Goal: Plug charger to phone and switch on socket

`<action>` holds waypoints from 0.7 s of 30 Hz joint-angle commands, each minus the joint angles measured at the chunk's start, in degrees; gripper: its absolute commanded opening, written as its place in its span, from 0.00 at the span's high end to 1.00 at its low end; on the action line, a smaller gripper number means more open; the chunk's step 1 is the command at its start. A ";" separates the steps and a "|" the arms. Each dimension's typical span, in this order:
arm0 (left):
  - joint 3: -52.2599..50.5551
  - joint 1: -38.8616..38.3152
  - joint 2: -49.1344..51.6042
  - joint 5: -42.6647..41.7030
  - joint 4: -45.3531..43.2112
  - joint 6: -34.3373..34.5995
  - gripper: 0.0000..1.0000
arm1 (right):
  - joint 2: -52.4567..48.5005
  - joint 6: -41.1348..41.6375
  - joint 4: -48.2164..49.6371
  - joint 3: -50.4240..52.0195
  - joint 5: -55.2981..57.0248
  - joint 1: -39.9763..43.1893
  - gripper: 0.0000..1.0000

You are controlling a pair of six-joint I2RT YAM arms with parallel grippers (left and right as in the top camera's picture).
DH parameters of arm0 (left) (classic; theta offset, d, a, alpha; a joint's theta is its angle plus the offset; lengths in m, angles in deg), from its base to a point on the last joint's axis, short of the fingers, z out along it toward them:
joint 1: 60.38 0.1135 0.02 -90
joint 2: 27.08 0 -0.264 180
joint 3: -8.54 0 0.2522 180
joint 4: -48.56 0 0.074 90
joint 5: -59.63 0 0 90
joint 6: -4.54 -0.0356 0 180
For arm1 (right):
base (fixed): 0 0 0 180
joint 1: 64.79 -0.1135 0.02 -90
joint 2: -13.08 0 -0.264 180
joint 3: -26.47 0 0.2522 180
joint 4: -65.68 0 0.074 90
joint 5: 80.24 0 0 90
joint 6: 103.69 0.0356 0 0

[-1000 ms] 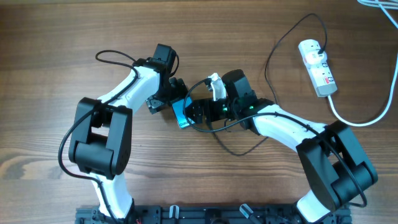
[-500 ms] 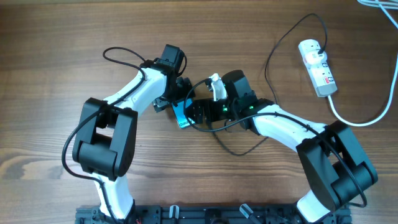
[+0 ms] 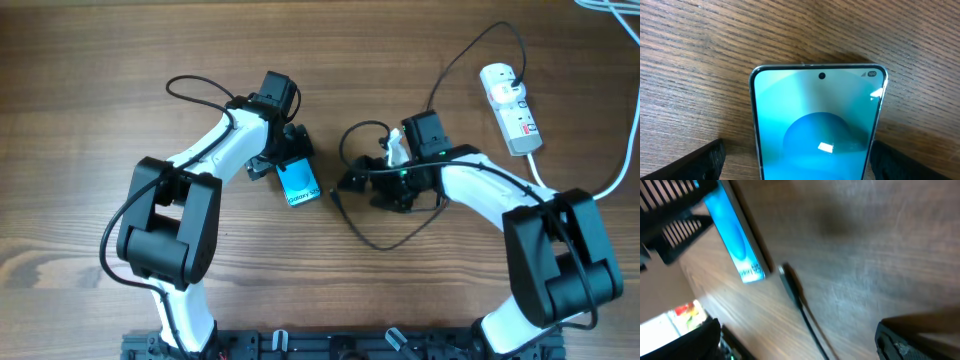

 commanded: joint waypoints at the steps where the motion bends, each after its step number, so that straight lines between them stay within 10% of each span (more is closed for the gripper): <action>1: -4.17 -1.46 7.43 -6.80 -1.64 1.25 0.06 | -0.55 -4.57 -2.71 0.37 -0.79 -0.85 0.00; 21: -4.17 -4.00 7.43 3.85 7.74 0.96 0.13 | -0.55 -0.85 -0.83 0.37 -3.82 -1.79 0.00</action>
